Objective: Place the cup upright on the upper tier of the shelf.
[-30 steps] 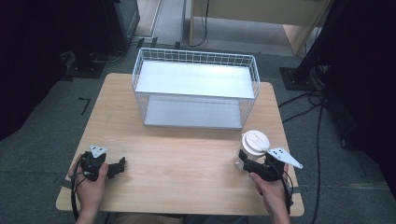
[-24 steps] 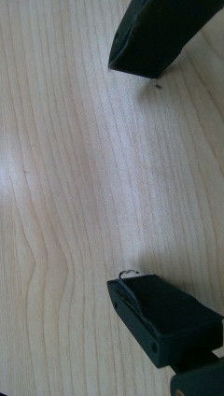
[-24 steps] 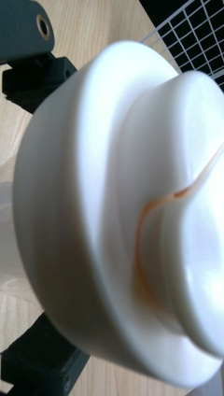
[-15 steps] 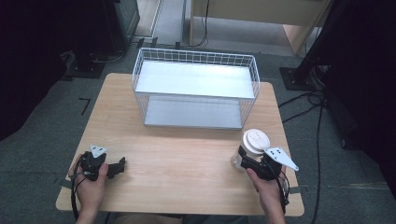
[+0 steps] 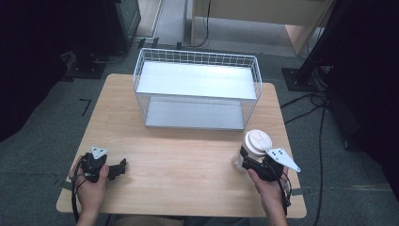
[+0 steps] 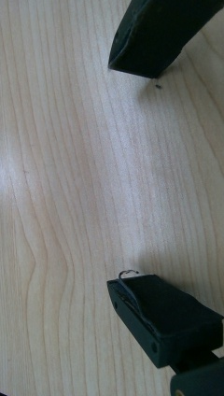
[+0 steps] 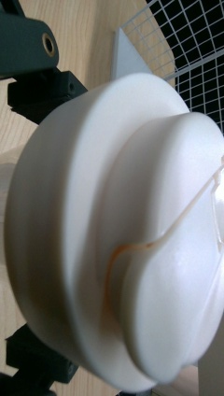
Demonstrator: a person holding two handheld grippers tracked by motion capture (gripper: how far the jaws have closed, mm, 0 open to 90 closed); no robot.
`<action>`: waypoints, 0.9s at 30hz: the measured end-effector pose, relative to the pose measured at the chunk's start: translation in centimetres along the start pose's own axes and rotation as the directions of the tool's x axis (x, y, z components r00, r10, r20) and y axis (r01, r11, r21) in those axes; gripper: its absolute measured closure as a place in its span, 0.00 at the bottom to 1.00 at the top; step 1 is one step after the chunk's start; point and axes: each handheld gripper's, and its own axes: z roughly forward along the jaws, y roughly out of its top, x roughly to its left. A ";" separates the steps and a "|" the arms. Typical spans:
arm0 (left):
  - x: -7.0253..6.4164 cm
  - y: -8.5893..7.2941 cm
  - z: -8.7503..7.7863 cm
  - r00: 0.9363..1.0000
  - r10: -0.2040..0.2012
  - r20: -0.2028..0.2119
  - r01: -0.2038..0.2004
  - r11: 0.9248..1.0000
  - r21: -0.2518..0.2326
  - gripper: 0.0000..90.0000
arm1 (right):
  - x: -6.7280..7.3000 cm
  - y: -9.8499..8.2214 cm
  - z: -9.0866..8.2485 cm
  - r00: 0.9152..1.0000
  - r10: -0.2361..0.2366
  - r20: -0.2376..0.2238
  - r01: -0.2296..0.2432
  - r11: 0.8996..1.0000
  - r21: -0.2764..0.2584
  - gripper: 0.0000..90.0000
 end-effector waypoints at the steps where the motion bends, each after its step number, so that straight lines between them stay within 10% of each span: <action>1: 0.0 0.0 0.0 1.000 0.000 0.000 0.000 1.000 0.000 0.00 | 0.1 0.1 0.0 1.000 0.003 -0.002 -0.003 1.000 -0.003 0.17; 27: 0.0 0.0 0.0 1.000 0.000 0.000 0.000 1.000 0.000 0.00 | 4.1 2.8 0.6 0.997 -0.043 -0.056 0.040 0.998 -0.051 0.17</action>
